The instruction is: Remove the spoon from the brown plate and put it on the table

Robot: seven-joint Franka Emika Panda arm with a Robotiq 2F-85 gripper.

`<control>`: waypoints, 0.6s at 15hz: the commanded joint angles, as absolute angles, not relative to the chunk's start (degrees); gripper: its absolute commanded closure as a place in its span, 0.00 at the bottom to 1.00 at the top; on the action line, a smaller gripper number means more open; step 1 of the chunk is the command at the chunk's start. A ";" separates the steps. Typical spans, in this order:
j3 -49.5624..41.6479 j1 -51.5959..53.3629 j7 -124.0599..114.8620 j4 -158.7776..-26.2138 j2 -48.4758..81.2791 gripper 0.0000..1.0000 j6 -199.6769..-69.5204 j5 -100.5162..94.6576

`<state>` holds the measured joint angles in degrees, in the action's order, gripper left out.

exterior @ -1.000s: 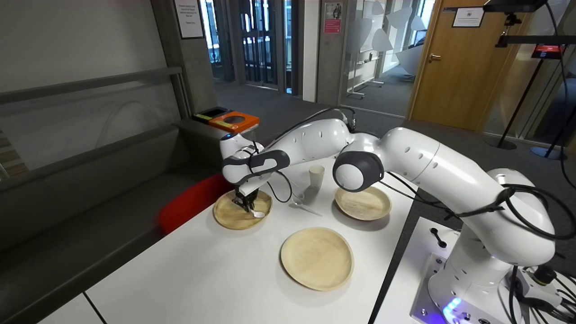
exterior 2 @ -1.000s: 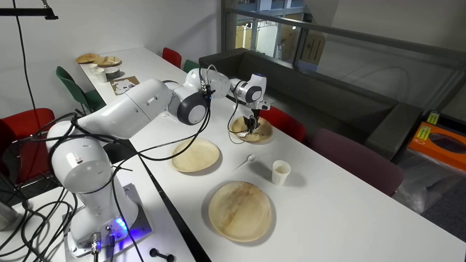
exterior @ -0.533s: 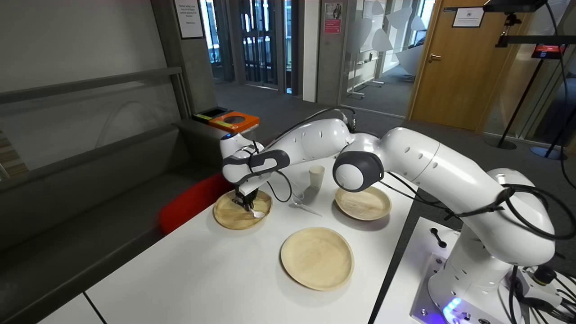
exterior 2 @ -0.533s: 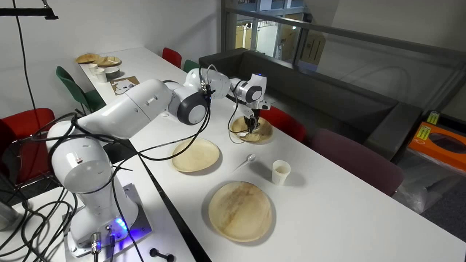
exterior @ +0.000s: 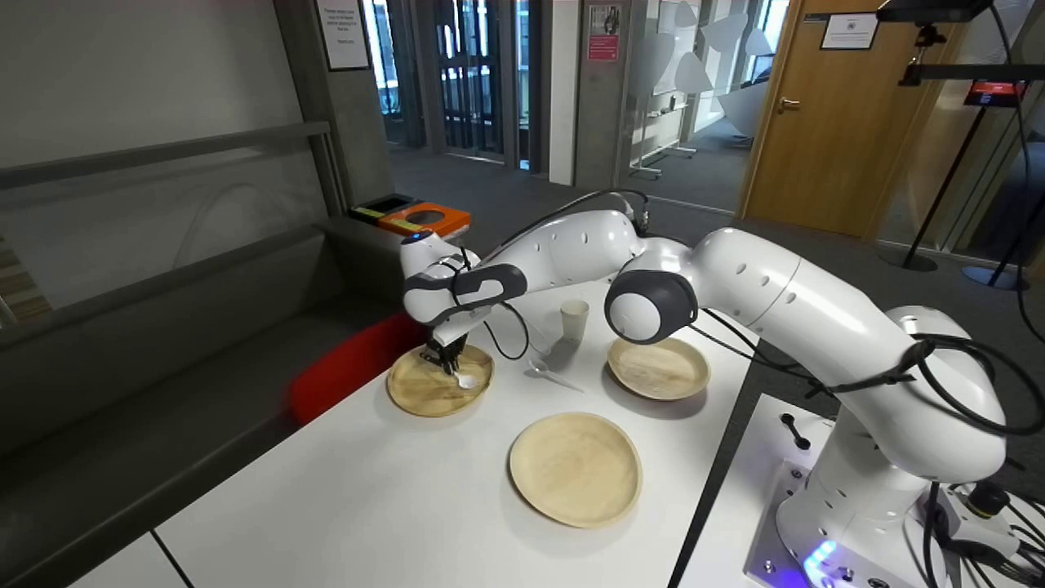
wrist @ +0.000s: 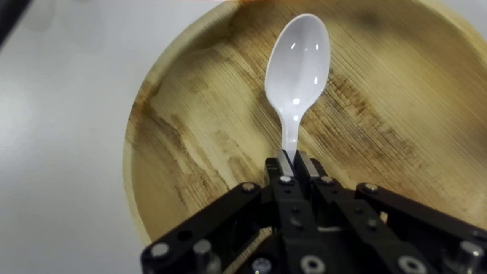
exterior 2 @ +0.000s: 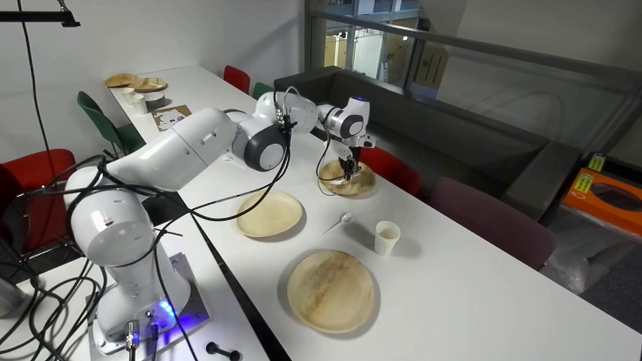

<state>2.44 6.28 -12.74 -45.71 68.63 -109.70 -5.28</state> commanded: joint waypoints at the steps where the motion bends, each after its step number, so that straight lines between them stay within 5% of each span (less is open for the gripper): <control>1: 2.86 5.22 -10.67 -47.73 65.97 0.93 -108.63 -5.10; 9: 1.70 4.37 -7.71 -49.94 64.36 0.94 -104.82 -7.37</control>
<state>1.93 5.04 -11.13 -45.87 68.24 -106.87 -6.30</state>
